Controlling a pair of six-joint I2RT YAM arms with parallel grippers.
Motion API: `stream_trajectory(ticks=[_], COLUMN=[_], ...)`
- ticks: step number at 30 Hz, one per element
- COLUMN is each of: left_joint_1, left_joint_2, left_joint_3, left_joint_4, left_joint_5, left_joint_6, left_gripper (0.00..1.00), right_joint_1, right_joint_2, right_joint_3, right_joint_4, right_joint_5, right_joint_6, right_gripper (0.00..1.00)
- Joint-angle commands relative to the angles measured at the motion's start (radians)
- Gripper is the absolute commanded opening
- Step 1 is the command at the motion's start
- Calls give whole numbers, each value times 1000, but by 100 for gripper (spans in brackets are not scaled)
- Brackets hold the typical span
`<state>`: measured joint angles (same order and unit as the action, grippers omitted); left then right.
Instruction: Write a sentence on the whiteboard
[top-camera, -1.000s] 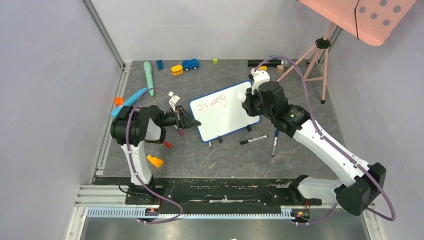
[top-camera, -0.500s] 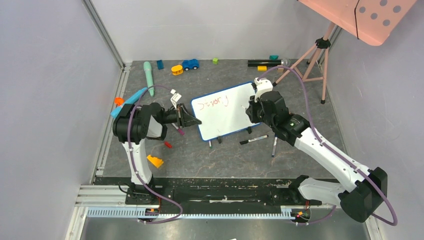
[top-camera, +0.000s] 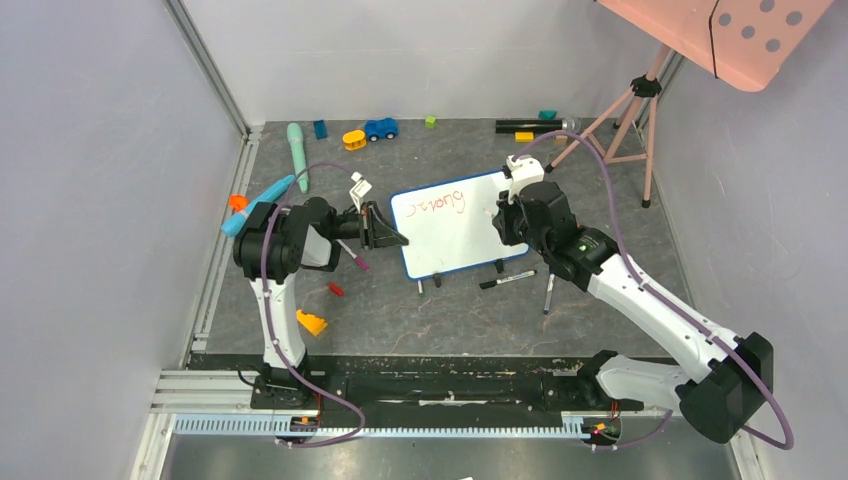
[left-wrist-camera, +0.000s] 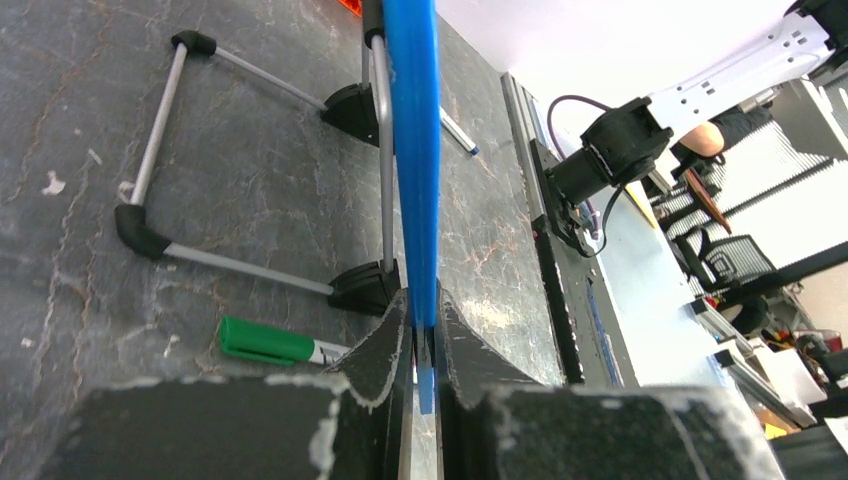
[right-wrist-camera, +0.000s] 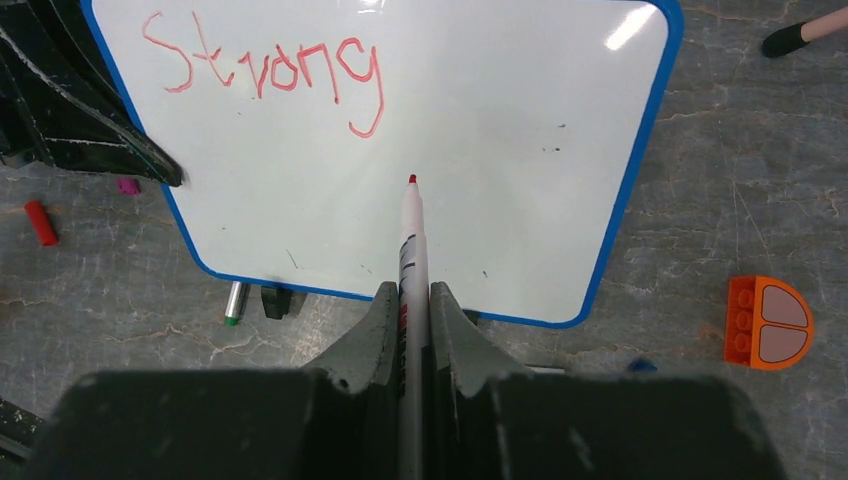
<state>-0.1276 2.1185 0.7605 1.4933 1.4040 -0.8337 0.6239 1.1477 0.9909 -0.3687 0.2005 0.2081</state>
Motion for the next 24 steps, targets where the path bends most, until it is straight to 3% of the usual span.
stream_trajectory(ticks=[1, 11, 16, 24], left_joint_1=[-41, -38, -23, -18], left_joint_2=[27, 18, -15, -48], left_joint_3=[39, 33, 17, 23], left_joint_4=[28, 35, 59, -91], left_joint_5=[79, 75, 52, 28], left_joint_6=[-28, -36, -64, -2], left_gripper=[2, 2, 2, 2], right_joint_1=[-3, 8, 59, 65], right_joint_2=[5, 47, 94, 117], right_joint_3=[47, 29, 45, 57], right_joint_4=[11, 88, 121, 135], right_joint_5=[5, -134, -113, -119], right_joint_6=[-26, 17, 22, 17], right_gripper=[0, 0, 0, 0])
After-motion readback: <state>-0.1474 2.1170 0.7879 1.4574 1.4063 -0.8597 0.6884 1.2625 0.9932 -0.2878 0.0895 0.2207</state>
